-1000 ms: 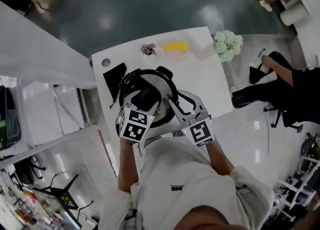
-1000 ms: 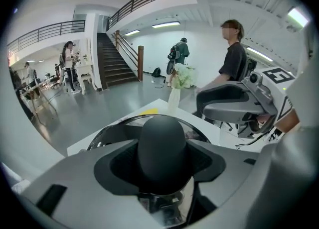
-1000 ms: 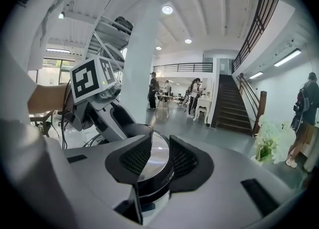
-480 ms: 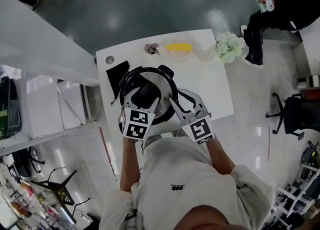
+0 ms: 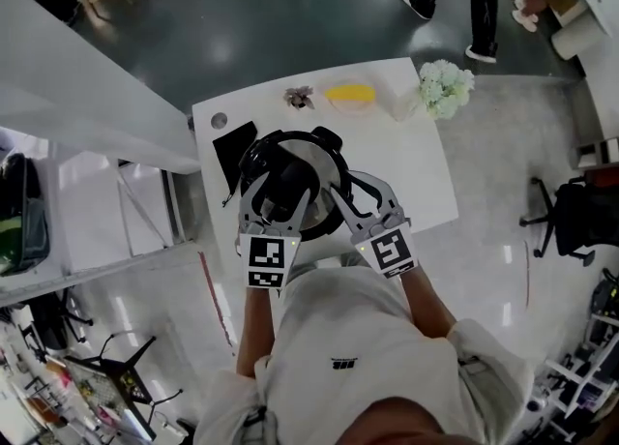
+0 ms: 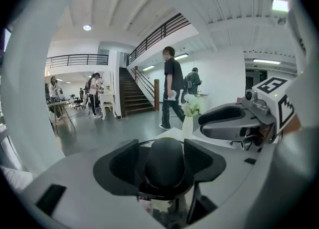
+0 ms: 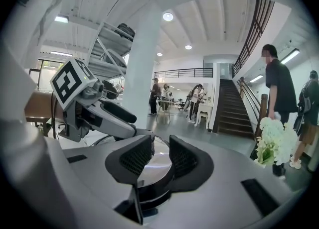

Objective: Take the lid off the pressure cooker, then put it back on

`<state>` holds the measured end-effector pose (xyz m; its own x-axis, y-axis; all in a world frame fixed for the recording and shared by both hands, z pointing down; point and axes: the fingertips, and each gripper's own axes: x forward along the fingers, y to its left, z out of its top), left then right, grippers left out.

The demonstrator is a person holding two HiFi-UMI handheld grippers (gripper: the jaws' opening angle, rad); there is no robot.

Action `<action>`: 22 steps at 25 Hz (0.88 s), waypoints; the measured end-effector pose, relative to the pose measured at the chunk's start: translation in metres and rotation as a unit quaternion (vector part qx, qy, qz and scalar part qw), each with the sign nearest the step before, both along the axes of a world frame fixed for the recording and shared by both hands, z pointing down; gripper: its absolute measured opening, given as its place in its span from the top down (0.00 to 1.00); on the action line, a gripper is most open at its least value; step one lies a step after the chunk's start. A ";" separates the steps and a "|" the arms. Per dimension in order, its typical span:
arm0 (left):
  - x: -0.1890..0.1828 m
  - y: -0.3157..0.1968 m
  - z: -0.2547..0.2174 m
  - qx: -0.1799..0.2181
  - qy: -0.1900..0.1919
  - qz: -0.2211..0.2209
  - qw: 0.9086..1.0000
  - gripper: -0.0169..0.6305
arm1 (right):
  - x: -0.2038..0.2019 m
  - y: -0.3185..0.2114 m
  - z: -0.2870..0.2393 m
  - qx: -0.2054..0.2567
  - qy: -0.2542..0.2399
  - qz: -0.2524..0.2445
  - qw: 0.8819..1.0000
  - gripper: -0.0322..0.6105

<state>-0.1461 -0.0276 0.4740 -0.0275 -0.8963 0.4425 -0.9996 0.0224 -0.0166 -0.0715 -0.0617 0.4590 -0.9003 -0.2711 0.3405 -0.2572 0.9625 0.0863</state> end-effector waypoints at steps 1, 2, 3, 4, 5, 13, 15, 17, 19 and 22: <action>-0.001 0.003 -0.001 0.002 -0.003 -0.001 1.000 0.52 | -0.001 0.001 0.001 0.007 0.003 0.001 1.000 0.77; -0.001 0.006 0.000 0.003 -0.006 -0.001 1.000 0.52 | -0.002 0.002 0.002 0.017 0.006 0.001 1.000 0.77; -0.002 0.010 0.000 0.002 -0.007 0.000 1.000 0.53 | -0.003 0.003 0.002 0.029 0.006 -0.001 1.000 0.77; -0.003 0.013 -0.001 0.002 -0.006 0.001 1.000 0.53 | -0.004 0.004 0.002 0.038 0.004 -0.003 0.999 0.77; -0.004 0.016 -0.001 0.003 -0.005 0.001 1.000 0.53 | -0.005 0.005 0.002 0.041 0.003 -0.002 0.999 0.77; -0.014 0.026 -0.003 0.004 -0.004 0.020 1.000 0.54 | -0.015 0.014 -0.001 0.024 0.014 0.018 0.999 0.77; -0.014 0.026 -0.003 0.003 -0.003 0.026 1.000 0.54 | -0.018 0.016 -0.001 0.023 0.013 0.020 0.999 0.77; -0.013 0.025 -0.003 0.003 -0.002 0.034 0.999 0.54 | -0.020 0.018 -0.001 0.022 0.014 0.021 0.999 0.77; -0.012 0.025 -0.002 0.002 -0.003 0.043 0.999 0.54 | -0.021 0.019 0.000 0.022 0.015 0.021 0.999 0.77; -0.011 0.025 -0.002 0.000 -0.002 0.053 0.999 0.54 | -0.023 0.020 0.000 0.031 0.013 0.020 0.999 0.77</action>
<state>-0.1572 -0.0024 0.4718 0.0653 -0.8941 0.4430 -0.9963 -0.0830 -0.0206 -0.0944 -0.0413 0.4590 -0.8798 -0.3275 0.3444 -0.2915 0.9442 0.1533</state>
